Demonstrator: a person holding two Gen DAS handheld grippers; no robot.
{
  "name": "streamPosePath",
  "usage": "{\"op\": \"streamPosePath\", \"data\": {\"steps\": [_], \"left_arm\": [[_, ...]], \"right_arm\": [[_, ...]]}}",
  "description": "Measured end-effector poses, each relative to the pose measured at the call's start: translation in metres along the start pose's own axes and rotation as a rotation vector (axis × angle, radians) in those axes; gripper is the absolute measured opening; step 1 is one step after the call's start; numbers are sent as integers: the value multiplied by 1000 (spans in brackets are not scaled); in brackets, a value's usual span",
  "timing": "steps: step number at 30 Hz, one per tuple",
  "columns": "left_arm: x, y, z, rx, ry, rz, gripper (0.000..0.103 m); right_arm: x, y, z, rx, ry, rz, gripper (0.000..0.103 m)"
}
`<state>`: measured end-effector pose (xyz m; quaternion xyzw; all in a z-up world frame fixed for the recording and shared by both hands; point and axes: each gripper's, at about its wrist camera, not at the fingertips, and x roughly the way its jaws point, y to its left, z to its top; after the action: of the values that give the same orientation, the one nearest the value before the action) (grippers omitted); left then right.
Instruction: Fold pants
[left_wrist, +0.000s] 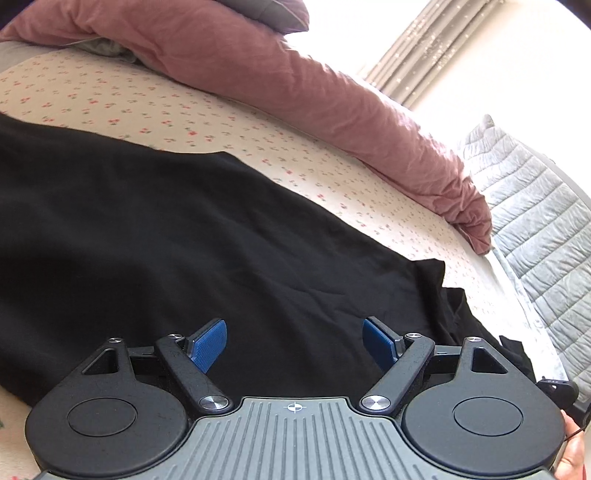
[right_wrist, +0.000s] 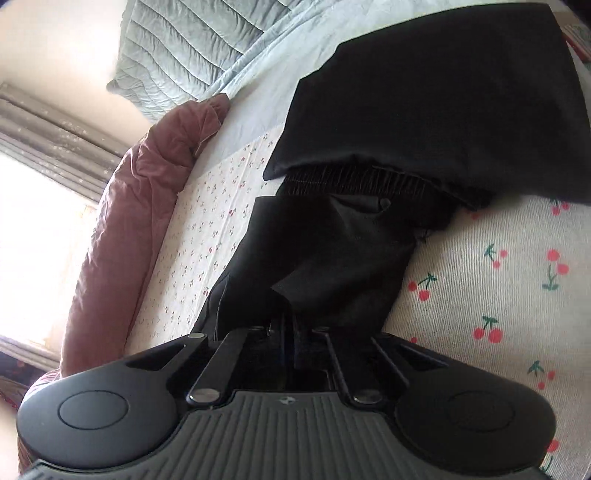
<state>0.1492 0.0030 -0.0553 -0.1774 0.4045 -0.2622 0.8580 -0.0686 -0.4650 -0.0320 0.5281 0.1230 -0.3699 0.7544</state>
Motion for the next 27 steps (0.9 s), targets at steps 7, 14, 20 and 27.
{"op": "streamPosePath", "data": {"steps": [7, 14, 20, 27], "left_arm": [[50, -80, 2, 126, 64, -95, 82], [137, -217, -3, 212, 286, -298, 83], [200, -267, -16, 361, 284, -82, 83], [228, -271, -18, 415, 312, -16, 83]], "right_arm": [[-25, -14, 28, -23, -155, -52, 0], [0, 6, 54, -314, 80, 90, 29], [7, -24, 94, -220, 50, 56, 21], [77, 41, 110, -684, 200, 165, 37]]}}
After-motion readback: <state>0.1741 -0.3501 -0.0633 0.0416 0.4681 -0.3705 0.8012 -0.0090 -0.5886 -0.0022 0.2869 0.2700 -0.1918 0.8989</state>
